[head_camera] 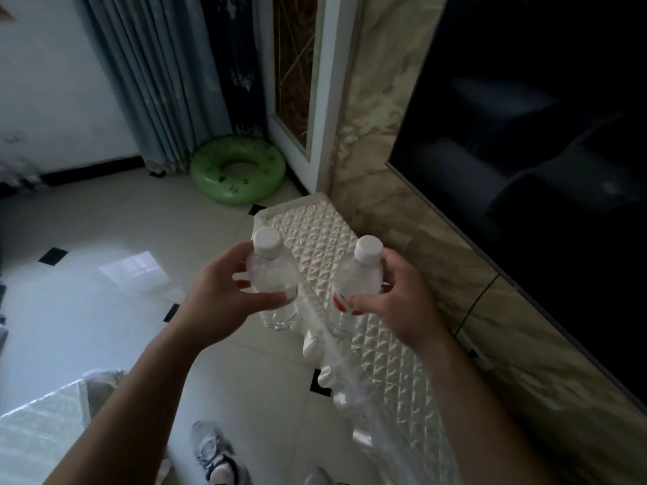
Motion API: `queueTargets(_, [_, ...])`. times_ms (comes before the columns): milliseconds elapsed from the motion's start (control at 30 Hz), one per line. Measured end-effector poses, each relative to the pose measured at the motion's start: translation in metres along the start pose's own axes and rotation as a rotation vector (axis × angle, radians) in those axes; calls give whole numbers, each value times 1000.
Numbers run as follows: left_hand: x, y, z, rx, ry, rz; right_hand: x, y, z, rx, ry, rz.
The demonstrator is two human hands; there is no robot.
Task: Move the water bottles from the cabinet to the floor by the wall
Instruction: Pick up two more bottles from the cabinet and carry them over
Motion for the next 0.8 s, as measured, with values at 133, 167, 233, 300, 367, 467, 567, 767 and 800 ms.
queueTargets(133, [43,-31,24,-25,17,38,40,37,6,30,30,-27])
queueTargets(167, [53,-36,29,-29,22,54,48,44,8,42,41,-33])
queueTargets(233, [81,-55,43,-54,40,92,70,65,12,63,56,-73])
queueTargets(300, [108,-75,53,-64,62,120,91,84,19,63,57,-115])
queueTargets(367, [131,-96,59,-57,84,140,110,104,26,64,66,-153])
queueTargets(467, [161,-129,71,-52,93,152,137,132,37,91,76,-184])
queueTargets(567, [188,-159,86,-38,98,151,166,160,46,110,75,-195])
queueTargets(767, [244,-206,125,-50,61,145,234,213,58,99,67,-156])
queueTargets(800, [254,-212,132,-46,51,141,248,221,58,98,69,-143])
Point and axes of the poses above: each hand's wrist, its own x-axis towards the middle knuckle, its own y-axis out of the palm, z = x × y, the point moved 7 cm from there along x, towards the middle knuckle, and after that the axes turned 10 degrees about x, right-handed, at the moved point
